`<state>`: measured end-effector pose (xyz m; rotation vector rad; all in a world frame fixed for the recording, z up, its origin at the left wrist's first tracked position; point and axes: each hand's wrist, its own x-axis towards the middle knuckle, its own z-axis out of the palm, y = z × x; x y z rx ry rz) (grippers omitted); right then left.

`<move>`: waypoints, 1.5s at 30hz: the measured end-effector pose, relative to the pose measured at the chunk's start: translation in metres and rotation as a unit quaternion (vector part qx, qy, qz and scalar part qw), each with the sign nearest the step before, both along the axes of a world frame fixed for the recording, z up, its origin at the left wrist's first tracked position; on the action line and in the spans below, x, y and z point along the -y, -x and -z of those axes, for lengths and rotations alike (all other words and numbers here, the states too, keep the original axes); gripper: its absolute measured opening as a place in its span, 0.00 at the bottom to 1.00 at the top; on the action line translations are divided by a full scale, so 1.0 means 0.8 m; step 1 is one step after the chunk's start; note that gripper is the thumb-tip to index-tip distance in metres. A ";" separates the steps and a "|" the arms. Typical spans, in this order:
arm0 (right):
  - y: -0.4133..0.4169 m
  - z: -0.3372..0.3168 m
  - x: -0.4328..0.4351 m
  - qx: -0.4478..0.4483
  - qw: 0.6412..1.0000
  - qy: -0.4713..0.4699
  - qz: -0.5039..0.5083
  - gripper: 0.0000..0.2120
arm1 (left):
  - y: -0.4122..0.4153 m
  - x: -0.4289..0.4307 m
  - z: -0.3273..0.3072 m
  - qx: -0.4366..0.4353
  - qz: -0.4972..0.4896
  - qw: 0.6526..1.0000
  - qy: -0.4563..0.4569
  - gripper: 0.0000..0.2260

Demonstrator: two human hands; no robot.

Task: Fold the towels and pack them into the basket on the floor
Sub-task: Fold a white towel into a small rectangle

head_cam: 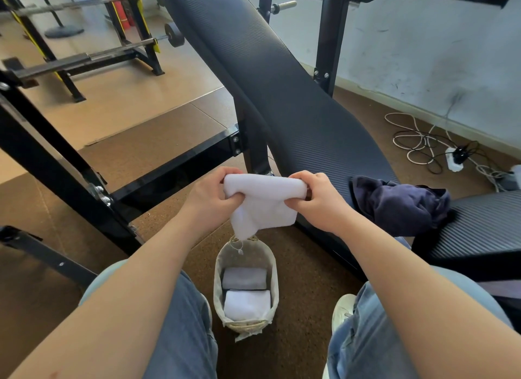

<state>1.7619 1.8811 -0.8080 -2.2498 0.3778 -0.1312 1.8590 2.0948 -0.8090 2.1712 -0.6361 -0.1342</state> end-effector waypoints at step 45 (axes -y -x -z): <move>0.005 -0.006 -0.002 -0.083 0.994 -0.014 -0.063 0.20 | 0.014 -0.010 0.005 0.206 0.082 0.970 -0.102 0.21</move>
